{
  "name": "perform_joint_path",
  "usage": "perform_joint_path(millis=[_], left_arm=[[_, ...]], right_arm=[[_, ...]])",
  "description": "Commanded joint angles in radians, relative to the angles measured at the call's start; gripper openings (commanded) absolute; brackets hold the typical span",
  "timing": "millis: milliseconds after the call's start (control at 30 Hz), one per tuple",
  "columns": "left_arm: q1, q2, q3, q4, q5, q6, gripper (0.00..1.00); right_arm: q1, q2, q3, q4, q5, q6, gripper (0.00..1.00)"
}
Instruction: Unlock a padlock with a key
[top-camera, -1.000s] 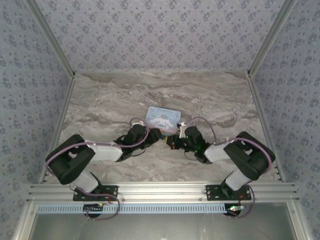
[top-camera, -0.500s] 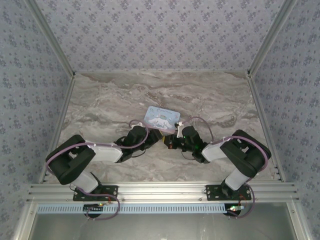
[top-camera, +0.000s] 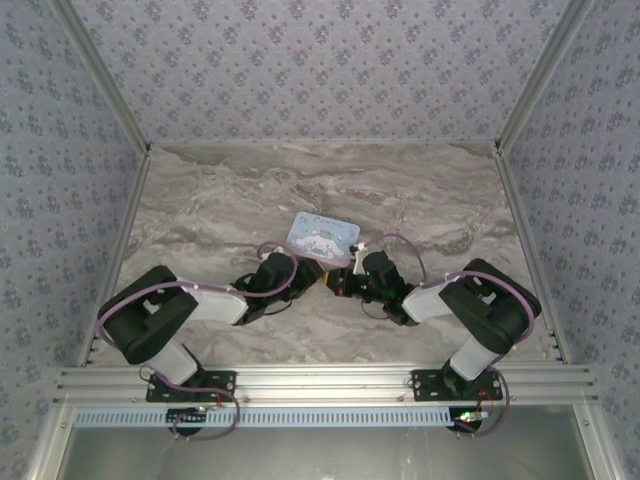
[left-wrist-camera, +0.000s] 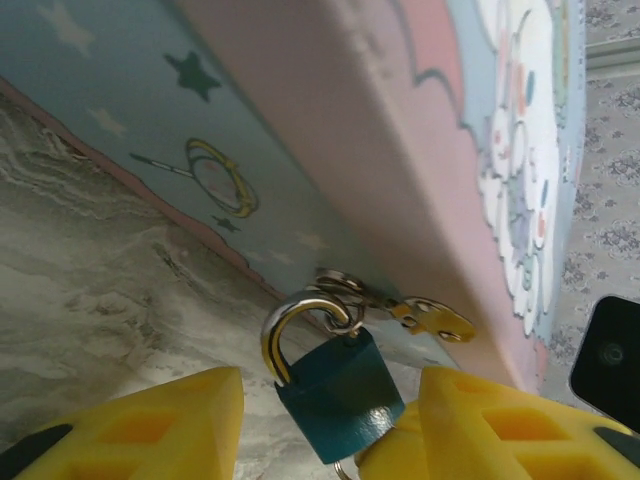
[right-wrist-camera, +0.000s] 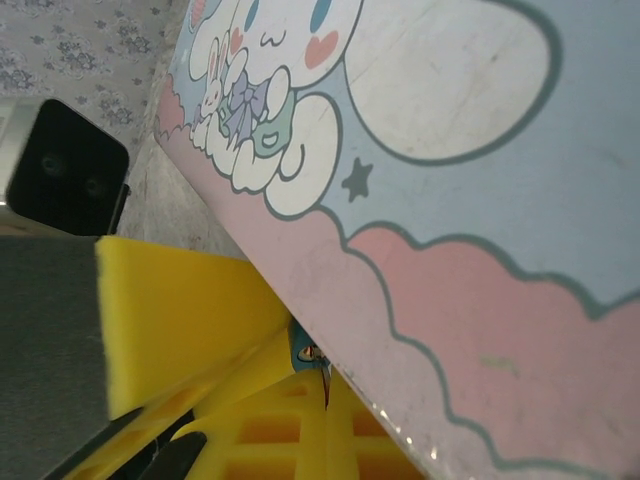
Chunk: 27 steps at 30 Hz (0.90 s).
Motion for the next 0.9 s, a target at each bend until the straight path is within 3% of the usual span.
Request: perform_joint_path(millis=[0,433,667,800,867], left_arm=[[-0.01,0.032,-0.001,0.07,0.01,-0.046,0.48],[-0.01,0.089,-0.024,0.194,-0.015,-0.117,0.24],[-0.01,0.083,-0.026,0.195,-0.023,-0.119,0.05],[-0.011,0.079,-0.028,0.195,-0.023,-0.118,0.0],[-0.01,0.075,-0.027,0.195,-0.023,-0.114,0.0]], right_arm=[[0.008,0.009,0.023,0.005,-0.02,0.037,0.0],[0.01,0.021,0.017,0.018,-0.031,0.108,0.0],[0.01,0.046,0.003,0.094,-0.031,0.15,0.0],[0.008,0.041,-0.009,0.115,-0.03,0.13,0.05],[0.009,0.032,-0.012,0.114,-0.033,0.109,0.15]])
